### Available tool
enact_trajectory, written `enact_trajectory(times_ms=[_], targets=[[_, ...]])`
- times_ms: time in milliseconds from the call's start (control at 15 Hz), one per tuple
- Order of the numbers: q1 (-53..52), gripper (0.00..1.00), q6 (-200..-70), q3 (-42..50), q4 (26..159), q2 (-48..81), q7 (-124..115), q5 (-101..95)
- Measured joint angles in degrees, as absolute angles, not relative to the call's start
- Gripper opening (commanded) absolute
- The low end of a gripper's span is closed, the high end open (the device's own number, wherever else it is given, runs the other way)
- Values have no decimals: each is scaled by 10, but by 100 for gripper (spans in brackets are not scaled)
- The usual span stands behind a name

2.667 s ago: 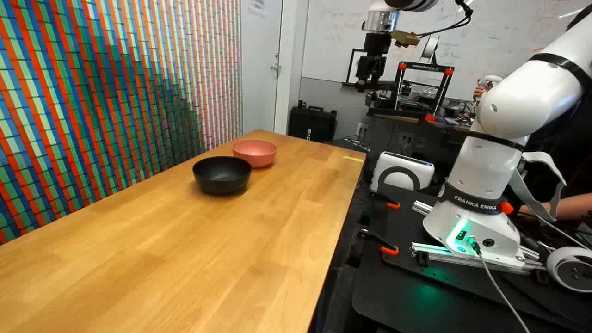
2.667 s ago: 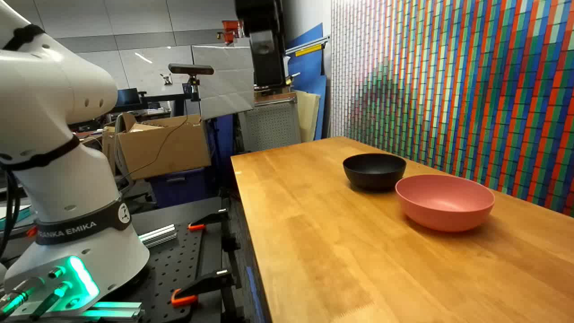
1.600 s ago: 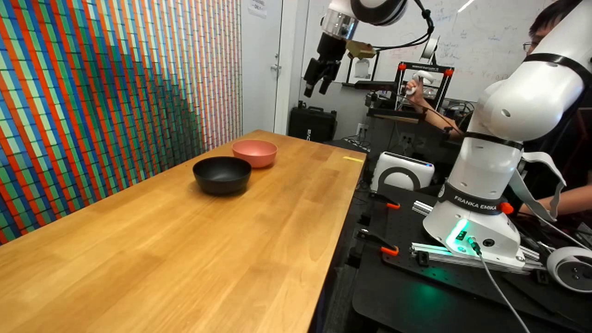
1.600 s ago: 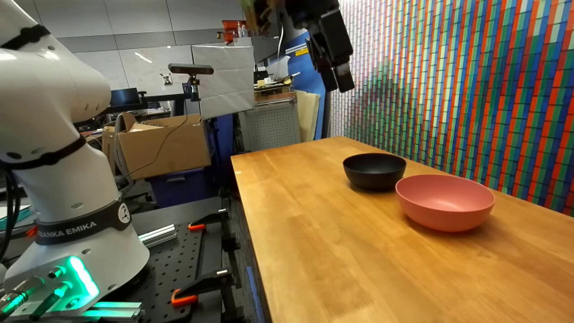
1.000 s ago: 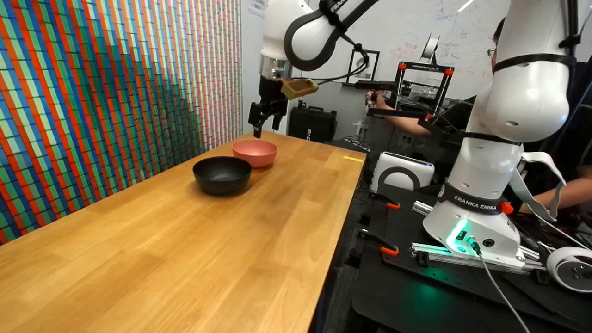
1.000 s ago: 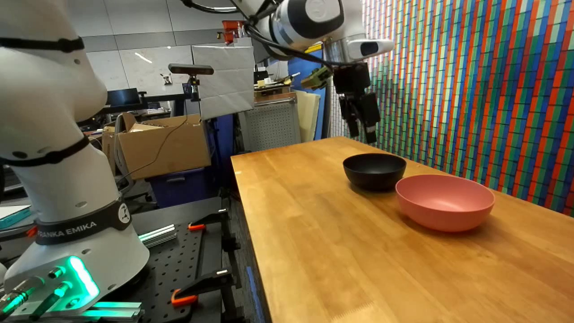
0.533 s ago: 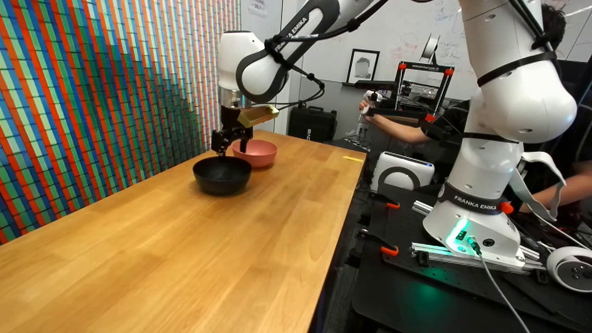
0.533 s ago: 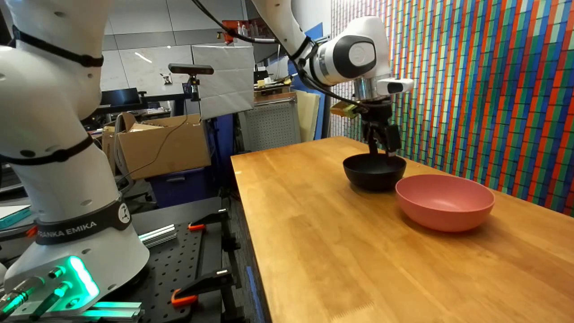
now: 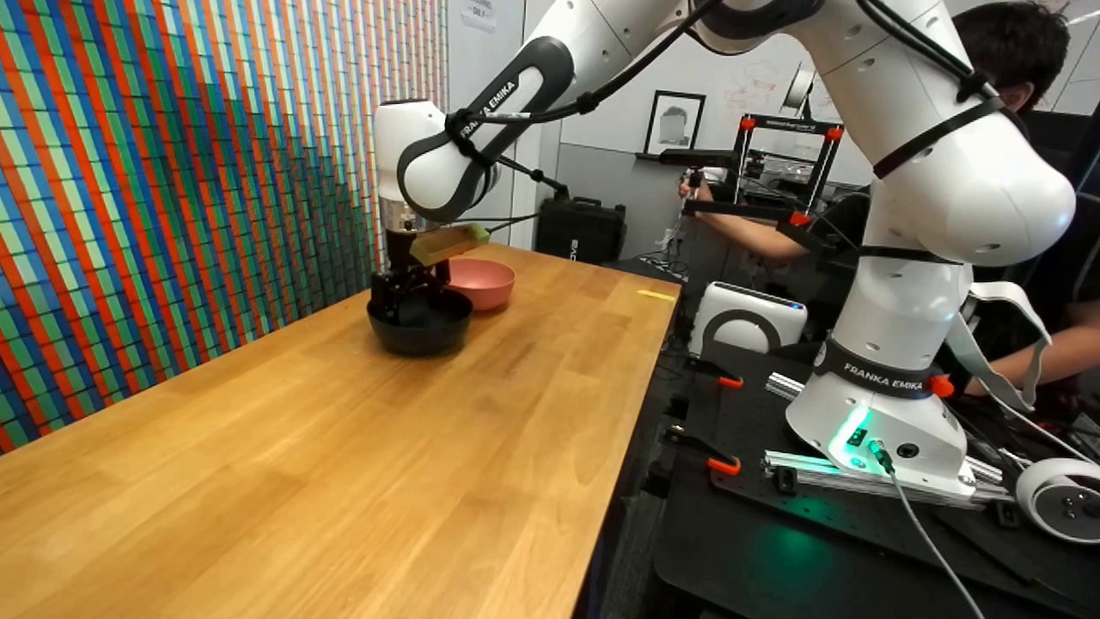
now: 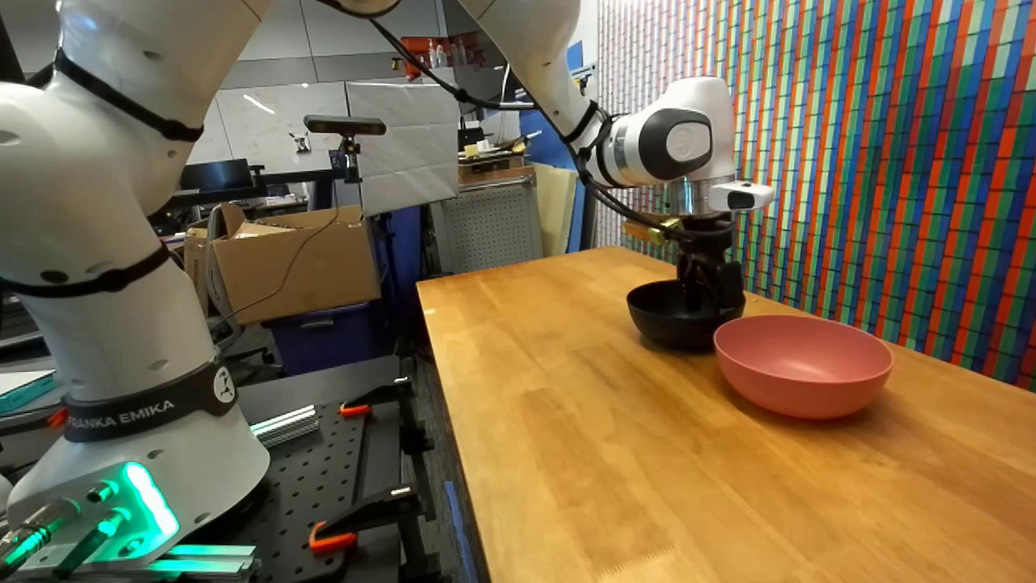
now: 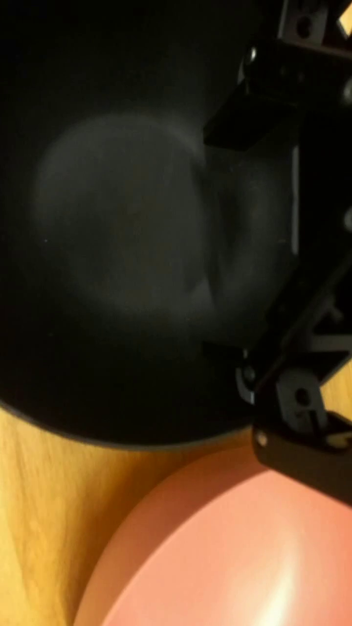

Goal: Put the black bowl in the pink bowl

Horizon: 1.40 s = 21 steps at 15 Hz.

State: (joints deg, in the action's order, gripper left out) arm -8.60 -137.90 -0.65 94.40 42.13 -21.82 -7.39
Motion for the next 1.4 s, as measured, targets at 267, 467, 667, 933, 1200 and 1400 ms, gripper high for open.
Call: enact_trajectory(times_ms=[267, 467, 667, 933, 1200, 1400], targets=[[-86, 100, -1345, -2, 908, 425, -216, -71], [-86, 100, -1323, -2, 885, 419, -210, -70], [-84, 100, -1305, -1, 872, 402, -205, -70], [-80, 100, -1293, 9, 871, 391, -200, -70], [-76, 100, -1293, 11, 875, 403, -197, -70], [-76, 100, -1293, 9, 875, 422, -197, -70]])
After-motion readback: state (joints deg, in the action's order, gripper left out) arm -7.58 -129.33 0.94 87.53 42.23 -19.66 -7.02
